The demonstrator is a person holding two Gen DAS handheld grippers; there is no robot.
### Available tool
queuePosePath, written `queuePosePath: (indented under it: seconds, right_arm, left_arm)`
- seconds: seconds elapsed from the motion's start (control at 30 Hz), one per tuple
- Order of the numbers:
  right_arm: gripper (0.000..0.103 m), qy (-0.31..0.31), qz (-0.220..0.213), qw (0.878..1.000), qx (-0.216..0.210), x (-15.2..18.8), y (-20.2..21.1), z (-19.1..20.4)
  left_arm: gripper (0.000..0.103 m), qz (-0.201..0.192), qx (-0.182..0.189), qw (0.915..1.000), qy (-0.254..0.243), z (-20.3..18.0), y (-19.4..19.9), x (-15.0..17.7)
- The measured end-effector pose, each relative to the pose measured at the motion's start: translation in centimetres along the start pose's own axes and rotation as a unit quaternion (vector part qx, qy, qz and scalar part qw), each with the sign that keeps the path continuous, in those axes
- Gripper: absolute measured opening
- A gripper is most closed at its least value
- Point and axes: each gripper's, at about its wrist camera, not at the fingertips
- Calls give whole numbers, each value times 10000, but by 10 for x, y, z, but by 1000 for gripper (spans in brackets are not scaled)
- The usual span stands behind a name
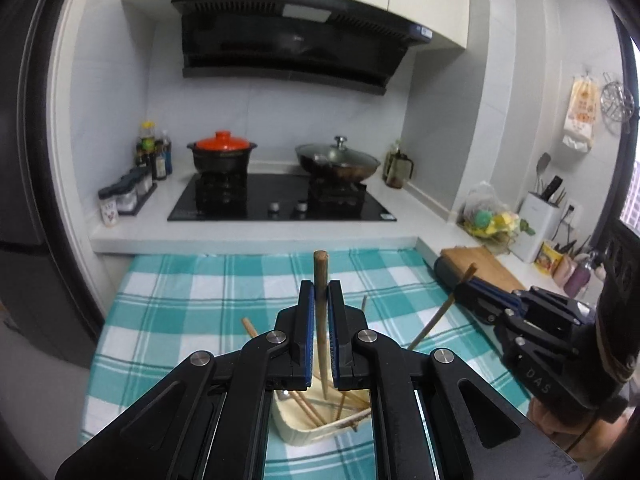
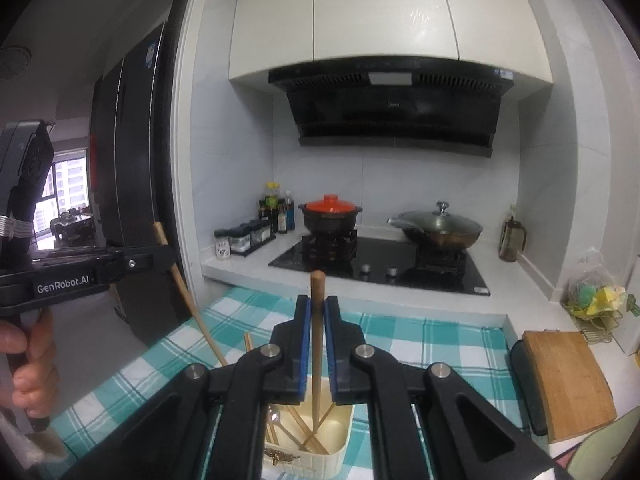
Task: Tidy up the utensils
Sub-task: 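Lift both chopsticks and carry them over the cream holder, then open both tools to drop the chopsticks into the holder, then move both tools back toward the last spoon and chopstick on the cloth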
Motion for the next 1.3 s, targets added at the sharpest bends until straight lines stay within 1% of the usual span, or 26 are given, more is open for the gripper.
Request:
queuePosePath:
  seconds: [0.1, 0.2, 0.3, 0.33, 0.4, 0.47, 0.5, 0.53, 0.6, 0.67, 0.77, 0.83, 0.9, 1.0, 1.1, 1.2, 1.23, 1.3]
  right_arm:
    - [7, -157, 815, 9965, -30, 15, -46, -9]
    - [7, -427, 1391, 9892, -172, 31, -82, -21]
    - [7, -672, 1646, 9837, -262, 41, -105, -32]
    - [8, -736, 1671, 9829, -246, 43, -110, -34]
    - [9, -824, 1651, 9825, -247, 45, -118, -36]
    - [13, -851, 1645, 9825, -213, 43, -121, -36]
    - [19, -903, 1580, 9831, -214, 41, -118, -37]
    - [29, -960, 1473, 9842, -209, 38, -112, -36]
    - [38, -971, 1281, 9868, -188, 29, -99, -35]
    - [38, -807, 1146, 9900, -171, 21, -78, -29]
    - [39, -524, 1035, 9931, -158, 15, -35, -18]
    - [46, -357, 1037, 9939, -148, 18, -3, -10]
    - [48, -197, 1057, 9941, -112, 29, 27, -4]
    - [48, 58, 1168, 9931, 34, 58, 67, 8]
    - [48, 146, 1271, 9915, 218, 100, 99, 20]
    - [48, -143, 1323, 9906, 304, 150, 122, 30]
    - [48, -253, 1330, 9902, 352, 167, 127, 33]
    - [48, -447, 1353, 9883, 553, 205, 136, 40]
  left_arm:
    - [5, 437, 16, 9990, 32, 2, -36, 14]
    - [5, 768, 6, 9969, 147, 6, -61, 27]
    - [5, 983, -39, 9949, 198, 8, -78, 35]
    - [5, 1035, -74, 9944, 205, 8, -82, 37]
    - [14, 1108, -124, 9935, 234, 10, -85, 39]
    - [48, 1109, -142, 9934, 254, 14, -78, 39]
    - [54, 1048, -176, 9940, 260, 17, -71, 39]
    - [60, 982, -196, 9947, 249, 20, -60, 39]
    - [64, 940, -220, 9952, 163, 28, -38, 40]
    - [73, 949, -315, 9950, 56, 36, -13, 44]
    - [83, 1051, -425, 9933, -200, 45, 27, 64]
    - [85, 1162, -451, 9914, -407, 48, 52, 85]
    - [87, 1258, -473, 9891, -598, 48, 74, 110]
    - [90, 1412, -466, 9867, -652, 44, 98, 153]
    - [91, 1528, -374, 9864, -485, 34, 111, 199]
    - [91, 1575, -276, 9868, -248, 21, 113, 246]
    - [91, 1553, -295, 9873, -184, 16, 111, 261]
    - [91, 1498, -494, 9873, -168, 3, 103, 287]
Point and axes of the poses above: each gripper's, at about its wrist camera, not at the fingertips, and y roughly against the way its jaws point, z to its left, x to its underside, and after that the axes turned 8 degrees about -x, right-handed
